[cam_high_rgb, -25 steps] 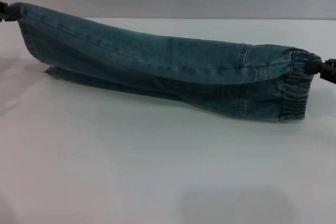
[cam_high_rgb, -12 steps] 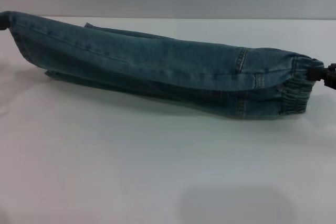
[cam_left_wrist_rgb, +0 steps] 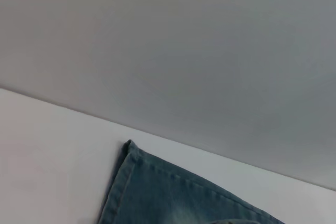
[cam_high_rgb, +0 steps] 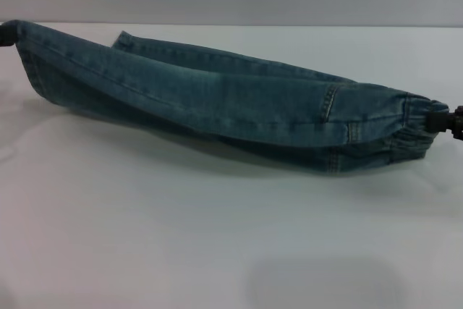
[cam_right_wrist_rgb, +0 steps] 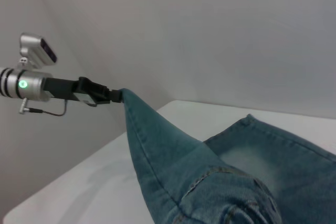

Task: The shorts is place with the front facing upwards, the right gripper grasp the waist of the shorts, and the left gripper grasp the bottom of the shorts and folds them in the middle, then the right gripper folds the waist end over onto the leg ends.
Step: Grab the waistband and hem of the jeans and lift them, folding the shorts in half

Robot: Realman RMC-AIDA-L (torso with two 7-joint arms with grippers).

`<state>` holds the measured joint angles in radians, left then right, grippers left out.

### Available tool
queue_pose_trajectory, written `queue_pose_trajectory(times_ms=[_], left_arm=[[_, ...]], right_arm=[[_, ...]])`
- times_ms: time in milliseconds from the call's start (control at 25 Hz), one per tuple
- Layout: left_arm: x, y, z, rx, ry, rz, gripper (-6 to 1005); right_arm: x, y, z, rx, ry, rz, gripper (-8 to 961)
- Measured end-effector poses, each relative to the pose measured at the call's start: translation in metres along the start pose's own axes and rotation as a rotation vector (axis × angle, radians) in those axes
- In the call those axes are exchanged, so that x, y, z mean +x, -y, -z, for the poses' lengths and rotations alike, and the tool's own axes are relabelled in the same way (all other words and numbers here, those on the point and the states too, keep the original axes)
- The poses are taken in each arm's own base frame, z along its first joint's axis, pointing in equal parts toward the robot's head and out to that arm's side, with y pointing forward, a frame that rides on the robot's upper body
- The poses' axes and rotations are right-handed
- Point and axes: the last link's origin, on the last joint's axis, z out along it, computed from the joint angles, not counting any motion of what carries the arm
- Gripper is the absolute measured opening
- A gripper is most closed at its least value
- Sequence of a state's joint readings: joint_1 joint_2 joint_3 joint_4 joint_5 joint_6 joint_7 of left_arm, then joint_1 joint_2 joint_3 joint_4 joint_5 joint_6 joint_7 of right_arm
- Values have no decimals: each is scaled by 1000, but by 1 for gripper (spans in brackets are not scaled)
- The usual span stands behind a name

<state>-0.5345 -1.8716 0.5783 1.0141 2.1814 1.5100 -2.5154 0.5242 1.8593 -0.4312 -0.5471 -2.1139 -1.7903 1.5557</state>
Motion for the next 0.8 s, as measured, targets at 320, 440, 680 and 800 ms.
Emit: queue_pose_trajectory(times_ms=[320,440,680,800], left_arm=[[5,-2,-2,4,22,25,123],[5,-3,-6,-3,28,34,123],[6,-4,-11,-7,25,42,124],[7,-5,-15,-10,31,46,125]], right_arm=[[-9,0,1,-13,-19,-169,2],[-11,-1,0,-26,-22,-209,2],[-16,0,2,-23,23,-243,2],[-19,2,5,-7,77,-248,2]])
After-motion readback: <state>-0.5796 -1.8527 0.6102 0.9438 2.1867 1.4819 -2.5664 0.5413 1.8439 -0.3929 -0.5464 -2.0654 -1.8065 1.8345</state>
